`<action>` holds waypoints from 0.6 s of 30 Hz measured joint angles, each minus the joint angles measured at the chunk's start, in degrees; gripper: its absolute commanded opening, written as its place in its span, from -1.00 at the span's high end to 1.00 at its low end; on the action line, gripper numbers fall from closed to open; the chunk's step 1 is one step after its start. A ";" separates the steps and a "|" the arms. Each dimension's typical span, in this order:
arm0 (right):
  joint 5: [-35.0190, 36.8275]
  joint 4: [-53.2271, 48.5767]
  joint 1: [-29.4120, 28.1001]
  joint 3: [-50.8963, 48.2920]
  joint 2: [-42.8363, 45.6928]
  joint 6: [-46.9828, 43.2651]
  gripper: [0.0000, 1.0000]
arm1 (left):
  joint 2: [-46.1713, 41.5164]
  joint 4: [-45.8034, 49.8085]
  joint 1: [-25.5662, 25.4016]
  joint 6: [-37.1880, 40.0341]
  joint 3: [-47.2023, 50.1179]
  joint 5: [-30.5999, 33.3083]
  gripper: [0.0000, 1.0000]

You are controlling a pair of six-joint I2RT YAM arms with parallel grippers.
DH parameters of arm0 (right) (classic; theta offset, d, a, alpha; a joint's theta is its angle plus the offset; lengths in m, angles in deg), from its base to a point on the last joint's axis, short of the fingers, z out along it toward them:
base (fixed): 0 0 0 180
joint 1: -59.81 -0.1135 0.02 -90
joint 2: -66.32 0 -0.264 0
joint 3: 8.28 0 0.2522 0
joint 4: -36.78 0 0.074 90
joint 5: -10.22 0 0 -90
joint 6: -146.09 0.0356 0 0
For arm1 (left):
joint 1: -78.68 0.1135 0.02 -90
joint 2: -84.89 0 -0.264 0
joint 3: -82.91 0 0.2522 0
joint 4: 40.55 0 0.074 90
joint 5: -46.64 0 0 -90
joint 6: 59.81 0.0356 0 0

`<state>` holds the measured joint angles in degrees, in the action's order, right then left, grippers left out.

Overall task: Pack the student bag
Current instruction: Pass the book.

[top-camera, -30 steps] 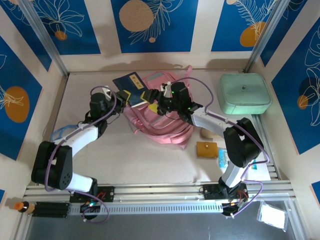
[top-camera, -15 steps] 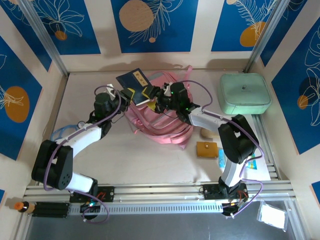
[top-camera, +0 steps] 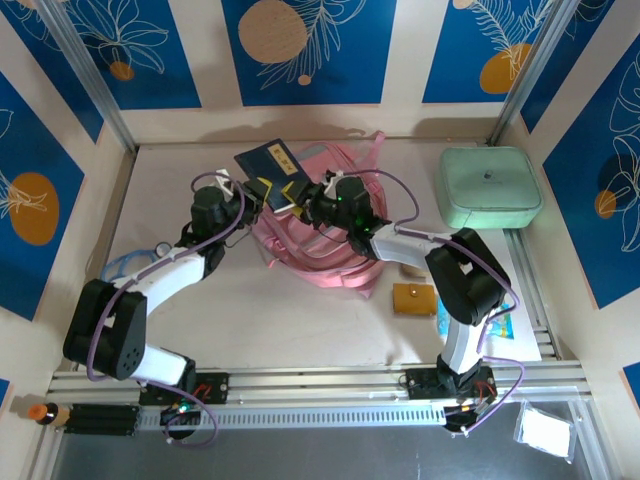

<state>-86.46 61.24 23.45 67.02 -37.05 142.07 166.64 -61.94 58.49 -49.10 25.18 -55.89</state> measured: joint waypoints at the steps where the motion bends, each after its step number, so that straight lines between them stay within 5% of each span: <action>1: 0.22 0.13 0.02 0.00 0.20 -0.04 0.71 | 0.04 0.02 0.00 0.02 0.02 0.13 1.00; 4: 0.26 -0.13 0.24 0.11 1.01 -0.17 0.91 | 0.07 0.24 -0.04 0.02 0.13 0.20 0.81; 10: 0.35 -6.40 1.09 0.17 2.97 -3.52 1.00 | -0.79 2.71 -0.33 3.08 0.13 1.31 -0.11; 18: 4.39 -26.62 6.19 0.15 14.36 -18.71 1.00 | -3.58 23.15 -3.04 22.40 -9.05 3.85 -0.73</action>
<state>-82.07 34.62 29.64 67.17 -22.69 123.36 163.06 -38.80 55.46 -26.70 16.14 -52.04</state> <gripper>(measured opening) 0.122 0.787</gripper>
